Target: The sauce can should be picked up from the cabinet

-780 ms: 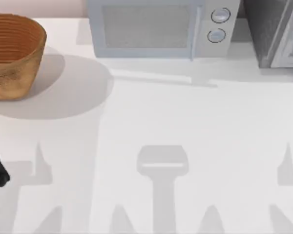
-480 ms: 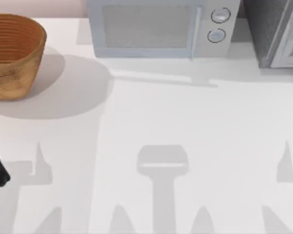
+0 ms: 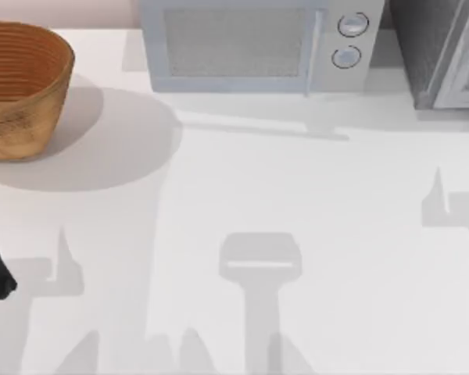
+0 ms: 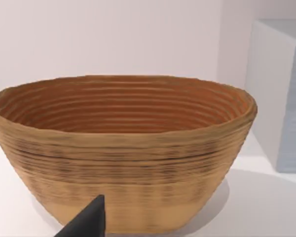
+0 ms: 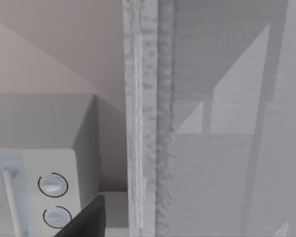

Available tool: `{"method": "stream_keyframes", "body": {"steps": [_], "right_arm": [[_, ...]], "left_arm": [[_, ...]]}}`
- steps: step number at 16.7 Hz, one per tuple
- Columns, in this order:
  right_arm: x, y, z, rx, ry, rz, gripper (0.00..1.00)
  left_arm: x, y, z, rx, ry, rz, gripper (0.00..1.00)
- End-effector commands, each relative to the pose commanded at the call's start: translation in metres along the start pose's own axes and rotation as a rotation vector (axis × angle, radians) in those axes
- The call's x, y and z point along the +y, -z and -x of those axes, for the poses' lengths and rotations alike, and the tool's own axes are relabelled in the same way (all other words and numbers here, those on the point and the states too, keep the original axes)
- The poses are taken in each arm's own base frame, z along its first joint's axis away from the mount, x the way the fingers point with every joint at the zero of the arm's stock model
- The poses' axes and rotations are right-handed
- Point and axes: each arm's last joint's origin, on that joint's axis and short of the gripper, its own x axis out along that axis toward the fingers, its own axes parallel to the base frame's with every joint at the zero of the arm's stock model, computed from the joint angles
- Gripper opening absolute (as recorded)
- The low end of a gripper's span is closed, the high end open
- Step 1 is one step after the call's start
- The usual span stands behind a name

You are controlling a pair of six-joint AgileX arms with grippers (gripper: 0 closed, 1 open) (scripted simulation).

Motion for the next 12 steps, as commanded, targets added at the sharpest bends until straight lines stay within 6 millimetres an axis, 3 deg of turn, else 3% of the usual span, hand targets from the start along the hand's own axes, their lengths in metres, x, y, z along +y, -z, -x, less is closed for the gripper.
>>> {"method": "stream_keyframes", "body": {"steps": [6,9,12], "right_arm": [[0.016,-0.119,-0.055,-0.003,0.002,0.003,1.0],[0.026,-0.161,-0.084,-0.015,0.0,0.002,1.0],[0.035,-0.186,-0.107,-0.027,-0.001,0.001,1.0]], "left_arm": [[0.0,0.0,0.0,0.0,0.0,0.0,1.0],[0.0,0.0,0.0,0.0,0.0,0.0,1.0],[0.0,0.0,0.0,0.0,0.0,0.0,1.0]]}}
